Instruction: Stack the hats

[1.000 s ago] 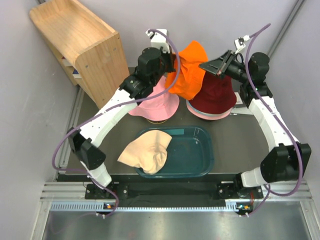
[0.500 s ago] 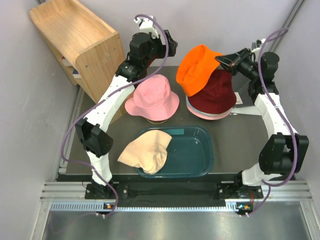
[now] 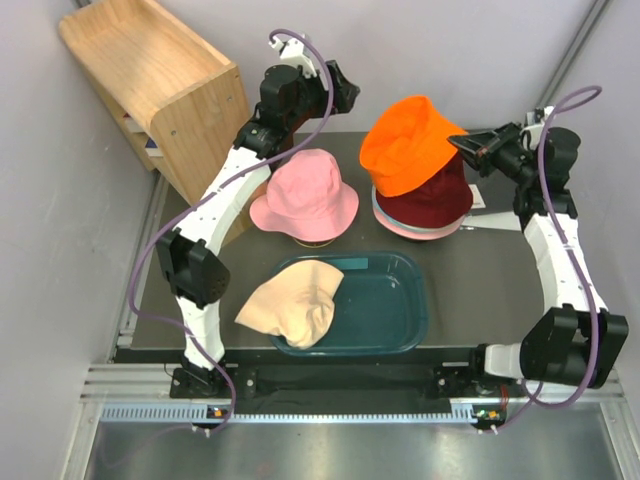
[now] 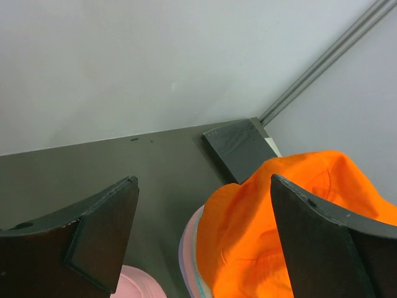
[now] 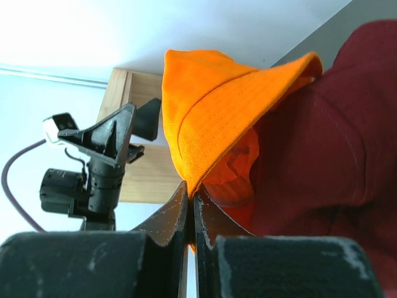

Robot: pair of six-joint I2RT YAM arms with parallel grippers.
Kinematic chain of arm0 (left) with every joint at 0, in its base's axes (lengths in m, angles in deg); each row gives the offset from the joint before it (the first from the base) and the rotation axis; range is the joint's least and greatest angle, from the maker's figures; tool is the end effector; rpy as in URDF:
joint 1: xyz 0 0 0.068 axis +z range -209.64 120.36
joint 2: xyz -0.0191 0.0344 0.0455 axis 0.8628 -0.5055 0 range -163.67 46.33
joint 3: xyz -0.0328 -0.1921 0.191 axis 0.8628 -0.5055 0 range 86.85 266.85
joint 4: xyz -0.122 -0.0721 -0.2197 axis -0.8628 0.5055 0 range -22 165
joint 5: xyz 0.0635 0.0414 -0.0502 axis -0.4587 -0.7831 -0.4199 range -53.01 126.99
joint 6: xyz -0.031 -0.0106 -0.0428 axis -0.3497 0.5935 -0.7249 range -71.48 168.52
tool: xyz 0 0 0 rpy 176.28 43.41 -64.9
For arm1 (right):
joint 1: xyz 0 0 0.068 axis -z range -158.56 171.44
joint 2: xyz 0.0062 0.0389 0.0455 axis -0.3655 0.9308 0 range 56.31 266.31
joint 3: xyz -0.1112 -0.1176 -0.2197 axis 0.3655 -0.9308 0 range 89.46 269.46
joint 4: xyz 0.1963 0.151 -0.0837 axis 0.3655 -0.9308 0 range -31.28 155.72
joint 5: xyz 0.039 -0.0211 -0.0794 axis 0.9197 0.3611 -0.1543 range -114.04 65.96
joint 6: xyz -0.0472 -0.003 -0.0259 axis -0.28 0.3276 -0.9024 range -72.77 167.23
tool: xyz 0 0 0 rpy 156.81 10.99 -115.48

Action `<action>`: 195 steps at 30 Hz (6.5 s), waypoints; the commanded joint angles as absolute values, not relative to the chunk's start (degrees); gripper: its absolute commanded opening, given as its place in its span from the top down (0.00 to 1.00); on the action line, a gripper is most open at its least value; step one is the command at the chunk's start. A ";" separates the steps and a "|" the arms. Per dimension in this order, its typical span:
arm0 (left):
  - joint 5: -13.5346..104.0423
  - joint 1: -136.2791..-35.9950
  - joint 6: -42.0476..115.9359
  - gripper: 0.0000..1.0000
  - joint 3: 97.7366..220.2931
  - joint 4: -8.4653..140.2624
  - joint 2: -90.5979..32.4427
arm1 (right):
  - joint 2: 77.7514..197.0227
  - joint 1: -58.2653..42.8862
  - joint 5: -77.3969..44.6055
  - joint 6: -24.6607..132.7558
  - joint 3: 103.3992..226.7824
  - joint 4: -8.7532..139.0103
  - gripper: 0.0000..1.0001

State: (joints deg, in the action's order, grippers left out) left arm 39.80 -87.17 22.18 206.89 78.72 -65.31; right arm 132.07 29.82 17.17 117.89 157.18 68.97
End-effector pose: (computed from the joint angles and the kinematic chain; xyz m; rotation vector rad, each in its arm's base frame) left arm 0.4075 -0.2144 0.4497 0.0565 1.6646 -0.7609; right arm 0.3066 -0.0215 0.3862 0.6417 1.7212 1.3843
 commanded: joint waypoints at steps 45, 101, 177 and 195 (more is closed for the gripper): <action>56.93 -90.13 13.03 0.11 202.17 70.76 -68.98 | 132.15 41.21 13.06 96.19 138.50 66.25 0.95; 69.07 -92.60 1.42 0.60 200.84 58.07 -79.00 | 143.41 42.71 14.90 91.97 146.50 67.39 0.88; 64.85 -93.74 2.47 0.44 210.68 54.29 -83.83 | 128.90 42.18 18.85 109.29 131.82 76.79 1.00; 57.82 -93.48 7.83 0.41 208.84 60.09 -81.29 | 145.34 42.27 20.52 104.54 147.02 77.06 1.00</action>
State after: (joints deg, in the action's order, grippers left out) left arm 60.13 -93.77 5.70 208.47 60.25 -83.58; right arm 144.34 42.23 20.15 107.02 143.56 75.33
